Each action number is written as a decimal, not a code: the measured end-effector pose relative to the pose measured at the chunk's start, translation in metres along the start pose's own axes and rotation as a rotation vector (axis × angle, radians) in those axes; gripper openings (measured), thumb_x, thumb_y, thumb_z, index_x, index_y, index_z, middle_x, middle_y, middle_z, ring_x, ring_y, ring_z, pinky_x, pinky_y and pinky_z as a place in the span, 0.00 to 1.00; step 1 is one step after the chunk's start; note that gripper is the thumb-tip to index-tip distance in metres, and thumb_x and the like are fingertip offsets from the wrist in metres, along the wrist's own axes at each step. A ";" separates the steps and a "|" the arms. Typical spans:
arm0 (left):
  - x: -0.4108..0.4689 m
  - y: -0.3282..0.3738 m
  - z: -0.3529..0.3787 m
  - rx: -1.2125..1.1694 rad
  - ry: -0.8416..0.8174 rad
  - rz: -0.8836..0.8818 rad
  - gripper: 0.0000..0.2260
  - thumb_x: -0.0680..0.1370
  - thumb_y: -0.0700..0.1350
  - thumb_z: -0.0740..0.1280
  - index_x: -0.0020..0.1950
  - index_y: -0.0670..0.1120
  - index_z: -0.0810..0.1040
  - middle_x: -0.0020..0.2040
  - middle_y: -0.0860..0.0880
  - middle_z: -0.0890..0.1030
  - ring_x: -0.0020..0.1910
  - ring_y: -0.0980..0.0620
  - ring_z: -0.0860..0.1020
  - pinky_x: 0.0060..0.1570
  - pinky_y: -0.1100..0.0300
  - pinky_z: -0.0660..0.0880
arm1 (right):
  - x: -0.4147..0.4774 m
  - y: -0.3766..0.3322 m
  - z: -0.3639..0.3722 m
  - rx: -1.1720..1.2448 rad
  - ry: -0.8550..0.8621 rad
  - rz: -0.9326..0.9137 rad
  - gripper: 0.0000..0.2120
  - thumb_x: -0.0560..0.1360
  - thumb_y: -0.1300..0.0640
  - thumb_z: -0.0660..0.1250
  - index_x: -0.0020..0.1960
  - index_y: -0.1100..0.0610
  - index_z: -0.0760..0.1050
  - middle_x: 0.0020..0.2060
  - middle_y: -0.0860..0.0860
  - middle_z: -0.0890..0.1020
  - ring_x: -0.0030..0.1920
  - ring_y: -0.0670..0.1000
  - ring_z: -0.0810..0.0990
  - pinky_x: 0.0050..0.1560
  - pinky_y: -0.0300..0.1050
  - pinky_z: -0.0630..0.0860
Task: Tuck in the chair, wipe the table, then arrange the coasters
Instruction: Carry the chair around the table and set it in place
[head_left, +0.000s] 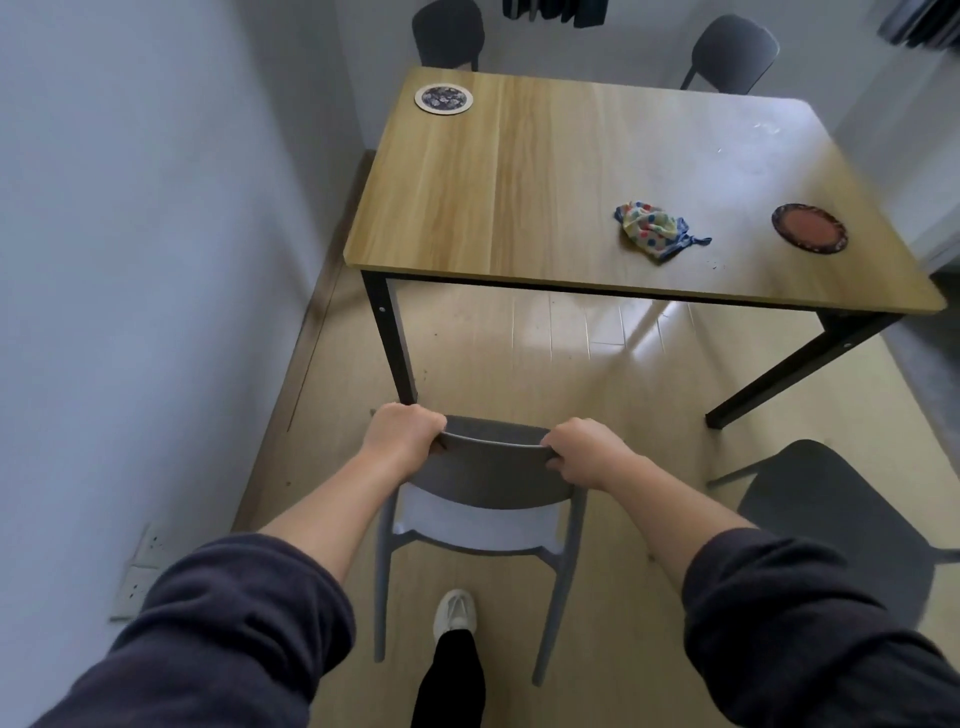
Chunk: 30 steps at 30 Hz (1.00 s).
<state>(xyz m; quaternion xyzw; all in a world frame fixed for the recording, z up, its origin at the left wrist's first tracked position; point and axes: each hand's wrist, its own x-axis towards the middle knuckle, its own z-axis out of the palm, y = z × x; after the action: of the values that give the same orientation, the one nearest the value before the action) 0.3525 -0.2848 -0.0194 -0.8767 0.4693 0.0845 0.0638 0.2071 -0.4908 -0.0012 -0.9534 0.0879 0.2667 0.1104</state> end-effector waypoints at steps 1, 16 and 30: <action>0.012 -0.004 -0.004 -0.005 -0.032 0.006 0.03 0.77 0.45 0.67 0.45 0.51 0.80 0.41 0.52 0.81 0.40 0.52 0.78 0.40 0.59 0.73 | 0.007 0.005 -0.007 0.013 -0.008 -0.002 0.07 0.79 0.59 0.64 0.53 0.55 0.80 0.42 0.50 0.78 0.44 0.53 0.77 0.45 0.46 0.73; 0.065 -0.022 -0.024 0.126 -0.128 0.061 0.06 0.77 0.40 0.64 0.46 0.50 0.78 0.42 0.50 0.81 0.42 0.48 0.80 0.39 0.57 0.72 | 0.051 0.025 -0.035 -0.043 -0.008 0.055 0.11 0.79 0.61 0.62 0.57 0.55 0.79 0.49 0.52 0.82 0.48 0.55 0.80 0.50 0.50 0.78; -0.009 -0.008 0.022 -0.044 -0.196 0.030 0.03 0.75 0.46 0.64 0.47 0.54 0.76 0.47 0.55 0.80 0.49 0.53 0.77 0.56 0.56 0.67 | 0.020 -0.007 0.040 -0.123 -0.050 -0.073 0.13 0.75 0.68 0.60 0.54 0.55 0.75 0.48 0.53 0.81 0.45 0.57 0.79 0.40 0.48 0.71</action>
<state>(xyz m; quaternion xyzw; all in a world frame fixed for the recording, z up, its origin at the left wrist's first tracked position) 0.3524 -0.2695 -0.0384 -0.8582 0.4720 0.1810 0.0887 0.2053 -0.4759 -0.0441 -0.9540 0.0337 0.2911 0.0635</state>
